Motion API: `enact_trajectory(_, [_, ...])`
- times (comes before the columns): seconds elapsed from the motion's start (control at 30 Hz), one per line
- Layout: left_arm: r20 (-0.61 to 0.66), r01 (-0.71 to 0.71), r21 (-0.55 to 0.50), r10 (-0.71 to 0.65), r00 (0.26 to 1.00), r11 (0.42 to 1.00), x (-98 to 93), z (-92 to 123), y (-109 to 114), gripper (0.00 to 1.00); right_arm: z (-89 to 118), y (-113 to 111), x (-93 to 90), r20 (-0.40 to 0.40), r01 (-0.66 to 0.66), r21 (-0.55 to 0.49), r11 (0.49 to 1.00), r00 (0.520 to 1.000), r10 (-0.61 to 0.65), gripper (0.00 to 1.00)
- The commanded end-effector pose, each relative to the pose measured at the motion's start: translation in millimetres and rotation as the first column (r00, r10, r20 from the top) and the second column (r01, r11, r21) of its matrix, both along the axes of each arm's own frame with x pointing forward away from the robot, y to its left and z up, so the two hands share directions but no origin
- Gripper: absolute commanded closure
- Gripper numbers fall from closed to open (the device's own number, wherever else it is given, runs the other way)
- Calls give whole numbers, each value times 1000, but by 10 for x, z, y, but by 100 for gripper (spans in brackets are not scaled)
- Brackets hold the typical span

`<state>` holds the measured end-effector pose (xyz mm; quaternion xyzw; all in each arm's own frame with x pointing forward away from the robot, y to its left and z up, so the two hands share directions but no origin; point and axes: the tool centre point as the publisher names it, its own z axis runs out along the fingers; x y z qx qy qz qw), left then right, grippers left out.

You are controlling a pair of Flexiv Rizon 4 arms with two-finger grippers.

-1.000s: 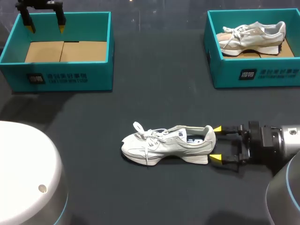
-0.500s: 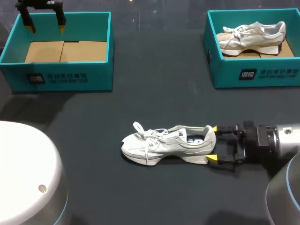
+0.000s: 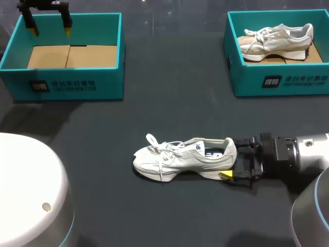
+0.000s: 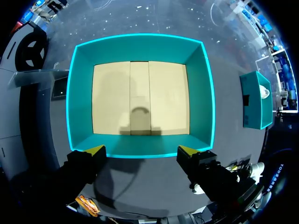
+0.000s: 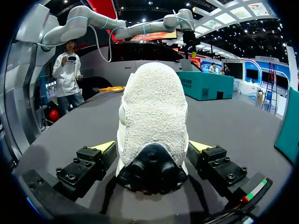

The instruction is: Take the shoe out of the shoebox, open the shoe tongue, remove and reinsert the insole, then place the shoe into the shoebox

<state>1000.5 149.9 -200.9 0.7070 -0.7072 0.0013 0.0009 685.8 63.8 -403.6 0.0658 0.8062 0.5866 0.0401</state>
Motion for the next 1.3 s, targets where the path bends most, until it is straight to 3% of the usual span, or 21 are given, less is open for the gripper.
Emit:
enact_trajectory(0.03, [-1,0,1,0,1000,1000,0,3,0,0,-9,53,-3,-1,0,-8,1000,1000,0,0])
enact_trajectory(0.67, [-1,0,1,0,1000,1000,0,3,0,0,-95,182,50,-14,-18,-19,1000,1000,17,0])
enact_trajectory(0.7, [-1,0,1,0,1000,1000,0,3,0,0,-96,185,50,-14,-18,-19,1000,1000,18,15])
enact_trajectory(0.73, [-1,0,1,0,1000,1000,0,3,0,0,-96,188,51,-14,-19,-19,1000,1000,19,51])
enact_trajectory(0.8, [-1,0,1,0,1000,1000,0,3,0,0,-96,193,50,-13,-21,-19,1000,1000,21,75])
enact_trajectory(0.83, [-1,0,1,0,1000,1000,0,3,0,0,-96,195,49,-12,-22,-19,1000,1000,22,94])
enact_trajectory(0.87, [-1,0,1,0,1000,1000,0,3,0,0,-94,198,48,-9,-24,-20,1000,1000,24,100])
enact_trajectory(1.3, [-1,0,1,0,1000,1000,0,3,0,0,-84,218,68,7,-47,-33,998,999,47,100])
